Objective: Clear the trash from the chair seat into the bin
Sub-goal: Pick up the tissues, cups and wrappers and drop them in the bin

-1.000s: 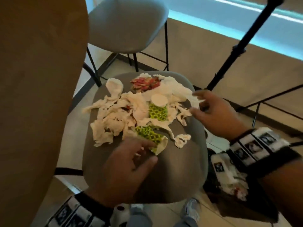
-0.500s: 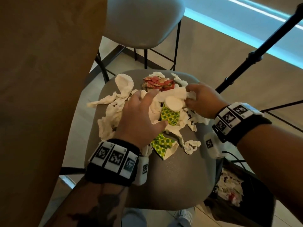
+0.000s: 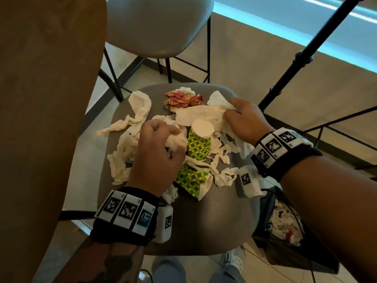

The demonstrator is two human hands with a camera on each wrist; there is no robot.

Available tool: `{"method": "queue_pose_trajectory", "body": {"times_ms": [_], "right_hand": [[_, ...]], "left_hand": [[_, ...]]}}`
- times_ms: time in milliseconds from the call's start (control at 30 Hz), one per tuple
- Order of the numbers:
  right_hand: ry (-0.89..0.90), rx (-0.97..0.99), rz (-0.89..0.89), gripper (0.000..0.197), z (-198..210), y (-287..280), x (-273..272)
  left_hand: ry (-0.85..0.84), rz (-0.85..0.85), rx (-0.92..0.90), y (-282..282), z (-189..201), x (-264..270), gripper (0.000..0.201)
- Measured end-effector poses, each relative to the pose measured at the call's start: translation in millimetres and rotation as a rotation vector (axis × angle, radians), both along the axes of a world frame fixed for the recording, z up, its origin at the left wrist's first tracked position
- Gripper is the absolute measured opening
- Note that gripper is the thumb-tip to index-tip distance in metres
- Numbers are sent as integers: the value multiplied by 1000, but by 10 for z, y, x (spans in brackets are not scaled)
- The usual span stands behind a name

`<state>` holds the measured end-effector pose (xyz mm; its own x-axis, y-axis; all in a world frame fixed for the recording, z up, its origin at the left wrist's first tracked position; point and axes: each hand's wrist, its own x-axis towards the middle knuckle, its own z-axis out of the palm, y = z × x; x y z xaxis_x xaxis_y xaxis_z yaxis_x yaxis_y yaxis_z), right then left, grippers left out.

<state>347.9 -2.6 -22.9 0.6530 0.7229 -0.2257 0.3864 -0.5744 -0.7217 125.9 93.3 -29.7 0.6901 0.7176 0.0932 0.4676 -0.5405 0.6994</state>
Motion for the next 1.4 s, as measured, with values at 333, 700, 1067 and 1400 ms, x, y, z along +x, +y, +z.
{"method": "queue_pose_trajectory", "body": {"times_ms": [333, 700, 1067, 1400], "right_hand": [[-101, 13, 5, 29, -116, -4, -84], [24, 292, -137, 19, 108, -45, -109], [62, 548, -251, 34, 518, -139, -143], [76, 565, -312, 25, 511, -271, -172]], "left_hand": [[-64, -7, 61, -4, 91, 13, 14], [-171, 8, 57, -46, 443, 28, 22], [-236, 5, 183, -135, 805, 0, 21], [-294, 2, 153, -219, 805, 7, 12]]}}
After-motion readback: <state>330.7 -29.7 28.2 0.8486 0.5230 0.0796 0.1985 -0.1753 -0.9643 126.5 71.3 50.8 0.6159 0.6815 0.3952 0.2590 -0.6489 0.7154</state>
